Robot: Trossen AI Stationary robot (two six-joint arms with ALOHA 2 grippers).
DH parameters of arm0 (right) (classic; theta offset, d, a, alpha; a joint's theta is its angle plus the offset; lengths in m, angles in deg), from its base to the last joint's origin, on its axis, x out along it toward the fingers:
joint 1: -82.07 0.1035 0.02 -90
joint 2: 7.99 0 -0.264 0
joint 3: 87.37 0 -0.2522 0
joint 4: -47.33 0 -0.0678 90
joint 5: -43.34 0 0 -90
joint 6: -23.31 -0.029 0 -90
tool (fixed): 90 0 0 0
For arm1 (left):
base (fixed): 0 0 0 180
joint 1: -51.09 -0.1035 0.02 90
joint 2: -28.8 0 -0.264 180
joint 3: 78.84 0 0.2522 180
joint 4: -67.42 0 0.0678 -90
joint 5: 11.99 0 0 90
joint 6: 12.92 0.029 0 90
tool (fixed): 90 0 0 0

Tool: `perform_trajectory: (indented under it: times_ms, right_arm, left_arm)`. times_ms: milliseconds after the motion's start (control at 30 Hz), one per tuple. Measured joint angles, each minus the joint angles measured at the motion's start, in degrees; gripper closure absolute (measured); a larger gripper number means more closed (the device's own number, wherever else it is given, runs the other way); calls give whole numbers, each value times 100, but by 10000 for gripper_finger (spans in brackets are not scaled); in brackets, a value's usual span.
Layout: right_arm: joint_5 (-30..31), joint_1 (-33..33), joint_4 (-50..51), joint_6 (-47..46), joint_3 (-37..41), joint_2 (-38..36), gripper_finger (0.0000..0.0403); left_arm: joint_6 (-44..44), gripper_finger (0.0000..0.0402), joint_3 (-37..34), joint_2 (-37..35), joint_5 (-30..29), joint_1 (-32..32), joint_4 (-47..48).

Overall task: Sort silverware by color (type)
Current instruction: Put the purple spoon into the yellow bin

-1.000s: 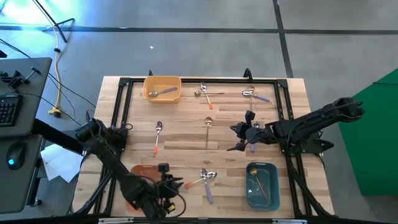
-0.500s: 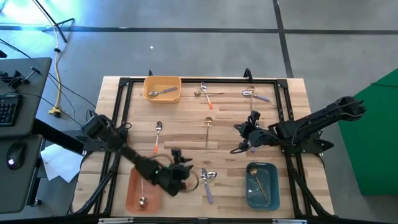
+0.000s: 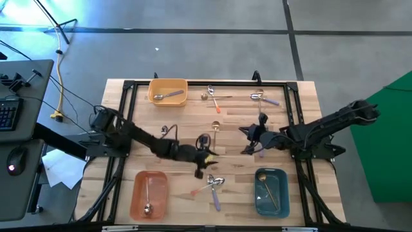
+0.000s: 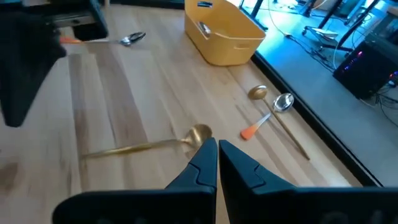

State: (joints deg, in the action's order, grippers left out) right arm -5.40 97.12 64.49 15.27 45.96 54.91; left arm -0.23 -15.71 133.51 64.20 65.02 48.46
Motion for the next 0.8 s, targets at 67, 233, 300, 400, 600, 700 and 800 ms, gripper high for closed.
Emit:
perform_trajectory:
  times_ms: [67, 233, 300, 400, 600, 700, 800]
  right_arm:
    - [-157, -145, -142, 158, 0, 0, 403]
    - [-1441, -733, -890, 748, 0, 2, 403]
    - [-1944, -982, -1264, 1108, 0, 2, 403]
    - [-2271, -1390, -1735, 1700, 0, 4, 403]
    - [-2296, -2223, -2362, 2211, 0, 4, 403]
    - [-2302, -2563, -2490, 2203, 0, 4, 403]
    - [-2309, -2861, -2489, 2069, 0, 4, 403]
  left_arm:
    - [31, 279, 6, -94, 264, -255, -30]
    - [2, 298, 4, -291, 1245, -948, -154]
    - [-24, 309, 4, -377, 1624, -1241, -220]
    - [-193, 327, 5, -471, 2046, -1675, -438]
    - [-901, 364, 30, -471, 2363, -2458, -1183]
    - [-1094, 382, 150, -471, 2629, -2770, -1208]
    - [-1257, 397, 325, -582, 3033, -3057, -1211]
